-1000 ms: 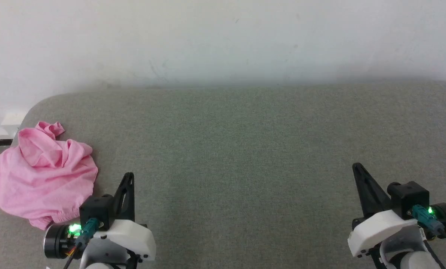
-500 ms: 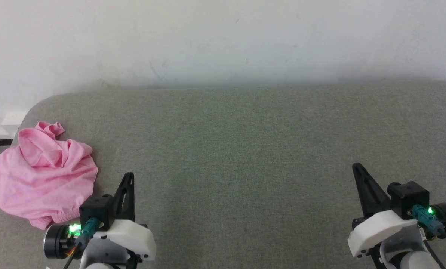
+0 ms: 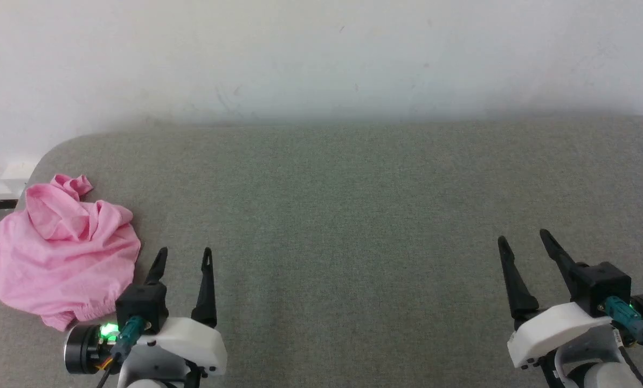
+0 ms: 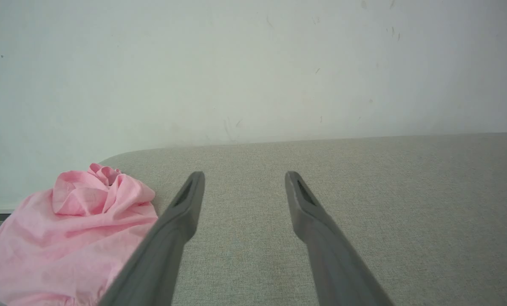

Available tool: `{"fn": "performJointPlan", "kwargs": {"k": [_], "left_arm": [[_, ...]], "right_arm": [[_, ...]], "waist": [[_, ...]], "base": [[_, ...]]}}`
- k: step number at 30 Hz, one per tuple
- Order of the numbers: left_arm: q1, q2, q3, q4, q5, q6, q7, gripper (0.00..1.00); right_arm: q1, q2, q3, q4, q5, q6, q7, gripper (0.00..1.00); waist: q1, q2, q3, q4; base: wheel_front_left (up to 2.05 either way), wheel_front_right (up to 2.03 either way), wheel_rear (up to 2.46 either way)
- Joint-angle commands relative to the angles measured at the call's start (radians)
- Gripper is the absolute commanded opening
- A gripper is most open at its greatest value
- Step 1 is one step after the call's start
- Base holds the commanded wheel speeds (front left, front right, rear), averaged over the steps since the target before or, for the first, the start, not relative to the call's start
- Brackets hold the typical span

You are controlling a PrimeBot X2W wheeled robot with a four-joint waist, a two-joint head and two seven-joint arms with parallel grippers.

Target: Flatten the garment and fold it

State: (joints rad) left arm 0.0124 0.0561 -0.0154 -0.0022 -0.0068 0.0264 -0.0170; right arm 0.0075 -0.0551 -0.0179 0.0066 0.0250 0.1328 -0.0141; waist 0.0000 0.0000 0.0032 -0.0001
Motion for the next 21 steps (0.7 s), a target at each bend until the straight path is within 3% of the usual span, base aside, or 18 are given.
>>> {"fn": "performJointPlan", "kwargs": {"k": [1,21], "left_arm": [[-0.004,0.002,-0.007,0.0,0.004,0.012,-0.01,1.0],[-0.014,0.023,-0.047,-0.004,0.005,0.086,-0.052,1.0]], "right_arm": [[0.001,0.001,-0.006,-0.006,0.009,0.0,-0.013,1.0],[0.011,0.001,-0.016,-0.025,0.016,-0.001,-0.055,1.0]], "waist": [[0.0,0.0,0.0,0.0],[0.0,0.0,0.01,0.078]], "base": [[0.0,0.0,0.0],[0.0,0.0,0.0]]}}
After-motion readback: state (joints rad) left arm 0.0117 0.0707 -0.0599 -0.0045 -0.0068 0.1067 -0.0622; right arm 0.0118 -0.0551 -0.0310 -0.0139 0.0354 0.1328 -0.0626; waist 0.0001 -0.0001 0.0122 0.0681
